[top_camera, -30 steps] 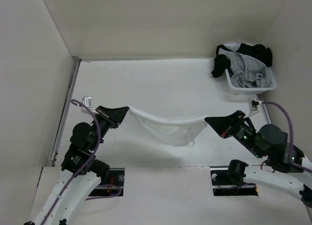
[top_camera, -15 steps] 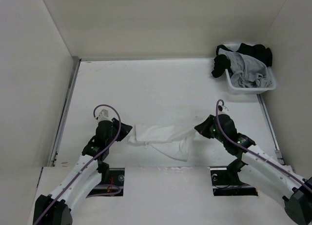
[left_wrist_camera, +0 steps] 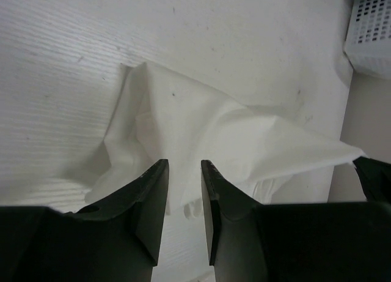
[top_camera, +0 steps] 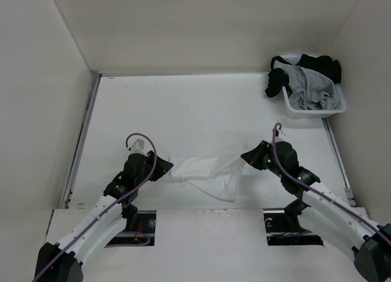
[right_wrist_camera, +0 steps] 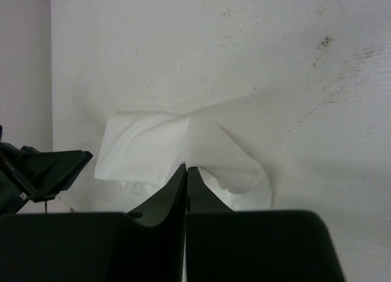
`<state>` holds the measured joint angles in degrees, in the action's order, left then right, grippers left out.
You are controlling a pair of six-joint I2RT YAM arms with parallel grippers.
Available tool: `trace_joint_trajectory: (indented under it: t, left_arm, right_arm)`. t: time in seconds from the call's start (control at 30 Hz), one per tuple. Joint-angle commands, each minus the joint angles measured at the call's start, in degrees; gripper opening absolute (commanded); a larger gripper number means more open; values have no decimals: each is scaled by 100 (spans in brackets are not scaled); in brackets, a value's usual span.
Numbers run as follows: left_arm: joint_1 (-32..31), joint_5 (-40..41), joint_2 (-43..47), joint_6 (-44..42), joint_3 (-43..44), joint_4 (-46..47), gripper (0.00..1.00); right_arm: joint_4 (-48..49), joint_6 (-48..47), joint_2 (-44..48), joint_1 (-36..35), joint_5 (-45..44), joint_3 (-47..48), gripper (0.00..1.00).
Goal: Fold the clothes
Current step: Fold the tank top
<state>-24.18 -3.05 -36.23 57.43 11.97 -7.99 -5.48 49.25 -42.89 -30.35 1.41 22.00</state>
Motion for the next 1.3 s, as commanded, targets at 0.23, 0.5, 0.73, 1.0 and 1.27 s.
trace_joint_trajectory:
  t: [0.23,0.5,0.73,1.0,1.27]
  left_arm:
    - [-284,129,336,49,113,-643,30]
    - [-679,138,-244,110,201,-248,33]
    - [-767,243,-429,269,183,60,22]
    - [-566,349,-393,260,735,552,6]
    - [426,209,-2114,-74,2422,1896,3]
  right_arm:
    - [451,-12,-61,7,70,-20,0]
    - [389,5,79,-2,70,-64,0]
    - [407,14,62,-10,70,-82,0]
    - [389,-126,-139,-10,131,374,0]
    - [600,-653,-1606,498,316,2402,0]
